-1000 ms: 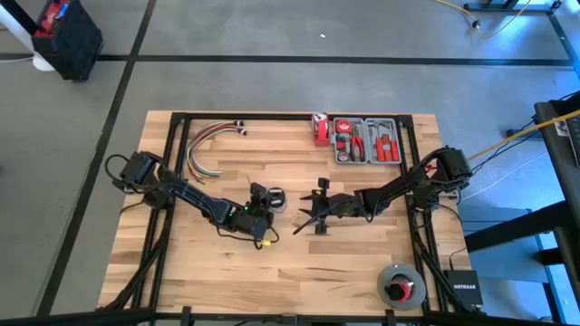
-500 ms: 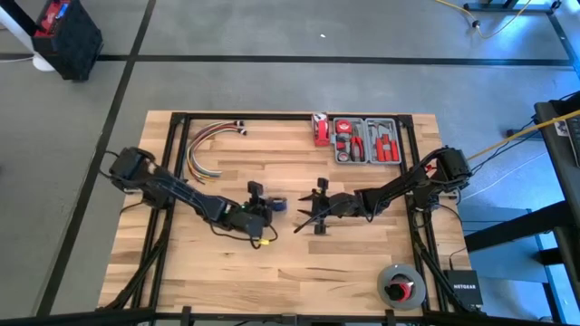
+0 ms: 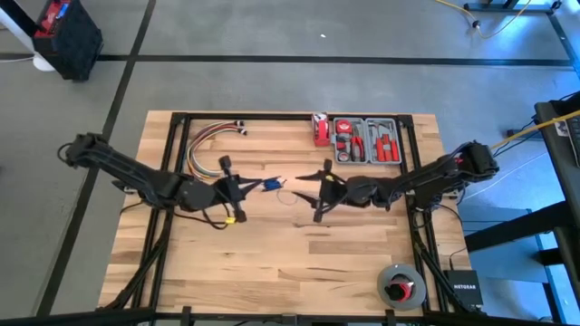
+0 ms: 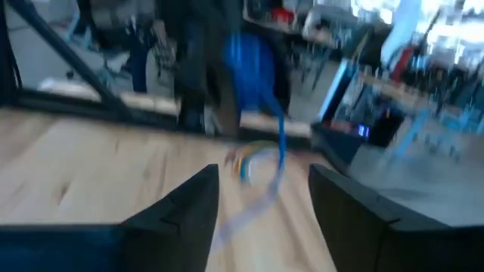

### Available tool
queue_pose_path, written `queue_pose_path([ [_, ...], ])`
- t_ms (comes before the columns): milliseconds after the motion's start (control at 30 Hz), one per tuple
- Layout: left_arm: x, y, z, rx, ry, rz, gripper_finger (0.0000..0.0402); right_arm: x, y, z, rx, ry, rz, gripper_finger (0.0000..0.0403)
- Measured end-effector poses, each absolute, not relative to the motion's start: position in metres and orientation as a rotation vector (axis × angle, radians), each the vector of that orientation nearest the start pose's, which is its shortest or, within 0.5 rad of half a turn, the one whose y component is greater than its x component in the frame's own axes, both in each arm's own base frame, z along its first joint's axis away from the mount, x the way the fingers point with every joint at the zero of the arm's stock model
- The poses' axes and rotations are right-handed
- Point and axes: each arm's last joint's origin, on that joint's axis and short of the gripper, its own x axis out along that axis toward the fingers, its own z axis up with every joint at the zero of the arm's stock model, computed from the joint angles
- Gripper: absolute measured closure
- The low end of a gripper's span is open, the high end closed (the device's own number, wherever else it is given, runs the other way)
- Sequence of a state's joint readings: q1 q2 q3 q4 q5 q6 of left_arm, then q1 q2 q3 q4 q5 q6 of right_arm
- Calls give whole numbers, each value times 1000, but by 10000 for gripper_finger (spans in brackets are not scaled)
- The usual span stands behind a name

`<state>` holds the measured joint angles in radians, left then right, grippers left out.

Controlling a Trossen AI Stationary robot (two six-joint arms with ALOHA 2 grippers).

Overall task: Coil cords
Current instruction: Uncoil the blue wire from the black spool

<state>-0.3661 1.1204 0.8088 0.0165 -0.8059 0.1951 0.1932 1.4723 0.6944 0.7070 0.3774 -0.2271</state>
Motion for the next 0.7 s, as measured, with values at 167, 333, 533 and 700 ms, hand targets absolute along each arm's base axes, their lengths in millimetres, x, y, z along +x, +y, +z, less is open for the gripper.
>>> queue_pose_path([
  [167,230,-71,301,351,262,428,401,319,52,261,-328,63,-117,180],
  [333,229,-76,298,367,282,410,401,325,52,259,-405,245,-136,188],
  [533,227,-80,296,379,289,389,401,324,50,257,-398,288,-174,205],
  [700,227,-80,296,377,288,388,401,325,53,259,-348,249,-83,235],
])
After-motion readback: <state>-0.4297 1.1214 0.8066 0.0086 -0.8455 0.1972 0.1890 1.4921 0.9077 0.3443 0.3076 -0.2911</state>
